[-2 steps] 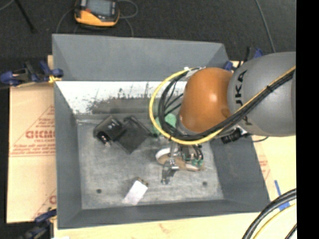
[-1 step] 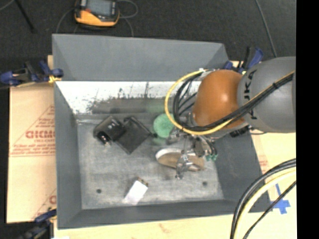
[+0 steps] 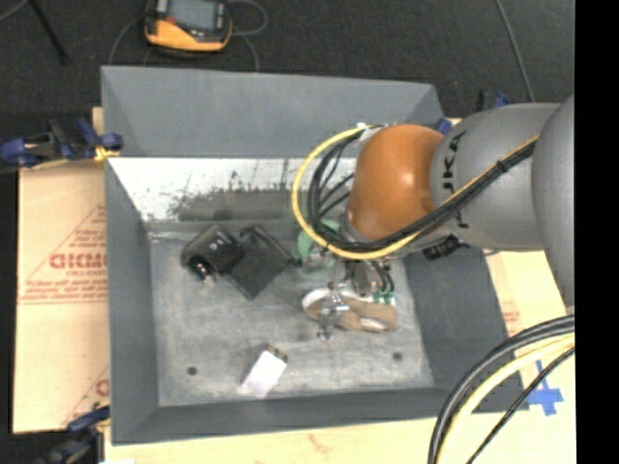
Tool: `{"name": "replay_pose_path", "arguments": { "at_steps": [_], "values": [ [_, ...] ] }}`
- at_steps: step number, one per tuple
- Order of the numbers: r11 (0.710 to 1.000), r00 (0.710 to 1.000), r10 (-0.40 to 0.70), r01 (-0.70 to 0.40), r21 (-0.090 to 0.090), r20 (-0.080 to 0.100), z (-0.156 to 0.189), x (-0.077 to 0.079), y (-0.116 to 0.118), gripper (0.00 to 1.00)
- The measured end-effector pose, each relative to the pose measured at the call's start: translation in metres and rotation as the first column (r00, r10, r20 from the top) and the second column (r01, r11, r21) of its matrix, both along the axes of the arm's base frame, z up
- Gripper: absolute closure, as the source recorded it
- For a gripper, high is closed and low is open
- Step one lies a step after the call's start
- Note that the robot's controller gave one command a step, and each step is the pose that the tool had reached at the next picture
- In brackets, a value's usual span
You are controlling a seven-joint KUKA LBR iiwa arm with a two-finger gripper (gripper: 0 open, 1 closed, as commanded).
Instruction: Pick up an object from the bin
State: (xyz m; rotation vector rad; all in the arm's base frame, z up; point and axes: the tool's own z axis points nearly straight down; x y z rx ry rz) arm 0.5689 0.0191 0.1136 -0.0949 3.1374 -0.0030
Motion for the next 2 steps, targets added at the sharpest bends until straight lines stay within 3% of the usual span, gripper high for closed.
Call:
{"name": "replay_pose_path", "arguments": {
  "at_steps": [1,2],
  "values": [
    [1.0,1.0,-0.007,0.007,0.005,0.0,-0.001,0.003,-0.01,0.0],
    [0.995,0.995,-0.098,0.098,0.003,0.003,-0.044,-0.008,-0.072,0.0]
  ]
}}
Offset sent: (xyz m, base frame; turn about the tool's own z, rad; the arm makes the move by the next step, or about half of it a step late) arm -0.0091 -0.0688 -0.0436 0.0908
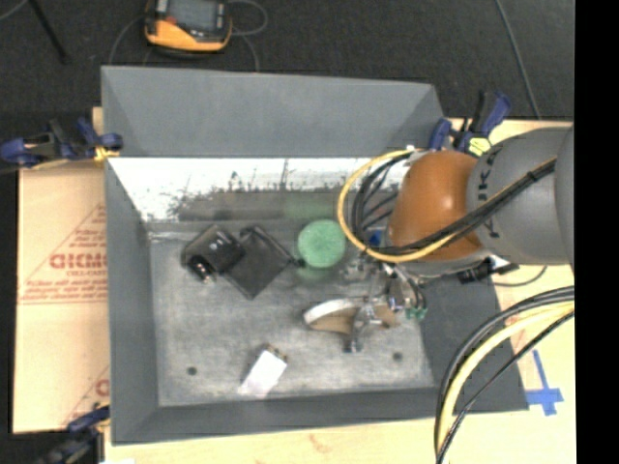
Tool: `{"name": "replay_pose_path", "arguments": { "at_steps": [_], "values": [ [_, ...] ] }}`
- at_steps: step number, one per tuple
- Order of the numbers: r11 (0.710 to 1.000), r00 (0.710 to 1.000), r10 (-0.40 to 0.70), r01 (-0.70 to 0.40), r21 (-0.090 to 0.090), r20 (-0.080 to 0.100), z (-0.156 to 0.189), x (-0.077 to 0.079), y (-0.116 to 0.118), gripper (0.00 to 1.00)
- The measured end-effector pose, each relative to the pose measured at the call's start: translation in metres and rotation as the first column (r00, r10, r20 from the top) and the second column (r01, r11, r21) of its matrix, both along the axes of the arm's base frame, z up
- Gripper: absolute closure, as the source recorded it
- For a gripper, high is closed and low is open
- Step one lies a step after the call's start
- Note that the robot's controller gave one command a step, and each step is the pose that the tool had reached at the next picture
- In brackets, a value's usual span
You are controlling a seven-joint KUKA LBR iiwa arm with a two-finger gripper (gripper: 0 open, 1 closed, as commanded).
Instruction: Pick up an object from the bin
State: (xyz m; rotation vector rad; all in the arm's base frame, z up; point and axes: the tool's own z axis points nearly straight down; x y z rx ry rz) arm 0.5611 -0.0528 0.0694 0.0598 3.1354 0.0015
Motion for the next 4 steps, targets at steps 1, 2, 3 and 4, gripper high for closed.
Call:
{"name": "replay_pose_path", "arguments": {
  "at_steps": [1,2,3,4],
  "values": [
    [0.998,0.998,0.069,-0.069,-0.003,-0.006,0.004,0.015,0.003,1.0],
    [0.998,0.998,0.068,-0.068,-0.003,-0.006,0.004,0.015,0.003,1.0],
    [0.998,0.998,0.067,-0.067,-0.003,-0.006,0.007,0.014,0.003,1.0],
    [0.998,0.998,0.066,-0.066,-0.001,-0.013,0.024,0.011,0.003,1.0]
  ]
}}
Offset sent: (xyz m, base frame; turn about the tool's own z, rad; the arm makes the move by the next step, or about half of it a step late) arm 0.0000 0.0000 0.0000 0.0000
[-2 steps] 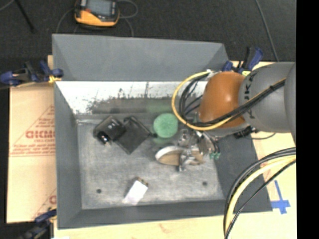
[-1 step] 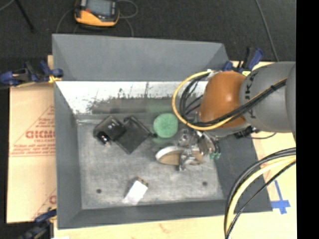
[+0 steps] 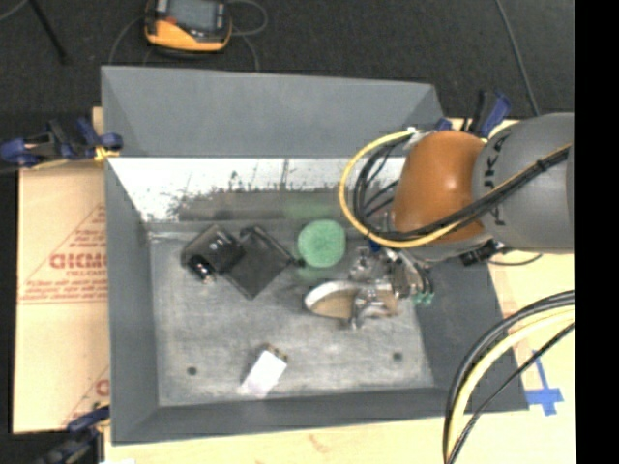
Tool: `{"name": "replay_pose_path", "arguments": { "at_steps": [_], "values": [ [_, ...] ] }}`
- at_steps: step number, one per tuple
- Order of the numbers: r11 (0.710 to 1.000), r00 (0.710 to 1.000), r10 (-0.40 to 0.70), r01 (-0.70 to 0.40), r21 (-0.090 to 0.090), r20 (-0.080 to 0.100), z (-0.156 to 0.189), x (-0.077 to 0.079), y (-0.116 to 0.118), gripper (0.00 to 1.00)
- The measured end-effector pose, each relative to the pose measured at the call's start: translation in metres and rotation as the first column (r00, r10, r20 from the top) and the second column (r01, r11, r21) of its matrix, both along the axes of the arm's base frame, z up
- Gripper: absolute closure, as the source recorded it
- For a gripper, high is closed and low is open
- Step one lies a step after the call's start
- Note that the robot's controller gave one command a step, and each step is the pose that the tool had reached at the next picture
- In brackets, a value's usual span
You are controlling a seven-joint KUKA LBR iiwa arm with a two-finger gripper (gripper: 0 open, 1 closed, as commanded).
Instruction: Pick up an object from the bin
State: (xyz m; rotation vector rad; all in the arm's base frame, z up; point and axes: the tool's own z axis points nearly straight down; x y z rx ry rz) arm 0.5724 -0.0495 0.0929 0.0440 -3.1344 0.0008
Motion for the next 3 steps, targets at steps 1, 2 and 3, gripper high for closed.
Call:
{"name": "replay_pose_path", "arguments": {
  "at_steps": [1,2,3],
  "values": [
    [1.0,1.0,0.0,0.0,0.0,0.005,0.023,0.001,0.0,1.0],
    [1.0,1.0,-0.001,0.001,-0.001,0.013,0.038,0.003,0.0,1.0],
    [1.0,1.0,-0.002,0.002,-0.001,0.014,0.045,0.003,-0.001,1.0]
  ]
}}
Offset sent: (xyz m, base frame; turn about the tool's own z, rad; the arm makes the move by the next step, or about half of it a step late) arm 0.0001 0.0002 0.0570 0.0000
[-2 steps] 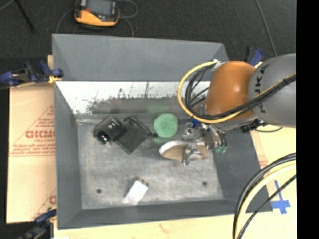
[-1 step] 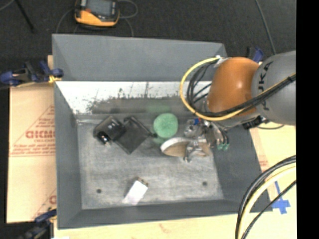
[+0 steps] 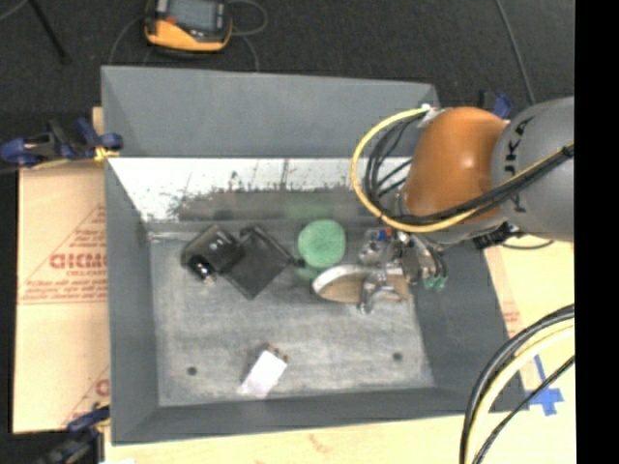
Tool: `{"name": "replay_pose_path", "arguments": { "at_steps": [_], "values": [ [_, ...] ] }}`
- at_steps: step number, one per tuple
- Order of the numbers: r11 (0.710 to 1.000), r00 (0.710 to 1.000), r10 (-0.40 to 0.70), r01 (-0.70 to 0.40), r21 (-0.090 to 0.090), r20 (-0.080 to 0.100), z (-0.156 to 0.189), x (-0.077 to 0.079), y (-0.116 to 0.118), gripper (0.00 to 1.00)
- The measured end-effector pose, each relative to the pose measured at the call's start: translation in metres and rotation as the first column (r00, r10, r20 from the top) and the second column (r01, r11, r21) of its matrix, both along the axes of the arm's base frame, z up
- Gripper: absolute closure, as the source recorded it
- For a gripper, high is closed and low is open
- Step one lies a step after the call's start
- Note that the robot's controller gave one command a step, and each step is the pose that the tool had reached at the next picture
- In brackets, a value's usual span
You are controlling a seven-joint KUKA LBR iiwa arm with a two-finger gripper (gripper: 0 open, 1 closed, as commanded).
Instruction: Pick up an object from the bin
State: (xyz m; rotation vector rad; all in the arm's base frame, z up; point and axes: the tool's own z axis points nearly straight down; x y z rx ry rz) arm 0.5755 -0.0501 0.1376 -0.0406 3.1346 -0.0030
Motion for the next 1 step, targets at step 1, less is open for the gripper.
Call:
{"name": "replay_pose_path", "arguments": {
  "at_steps": [1],
  "values": [
    [1.0,1.0,-0.001,0.001,0.001,-0.007,0.0078,-0.0013,-0.0001,1.0]
  ]
}}
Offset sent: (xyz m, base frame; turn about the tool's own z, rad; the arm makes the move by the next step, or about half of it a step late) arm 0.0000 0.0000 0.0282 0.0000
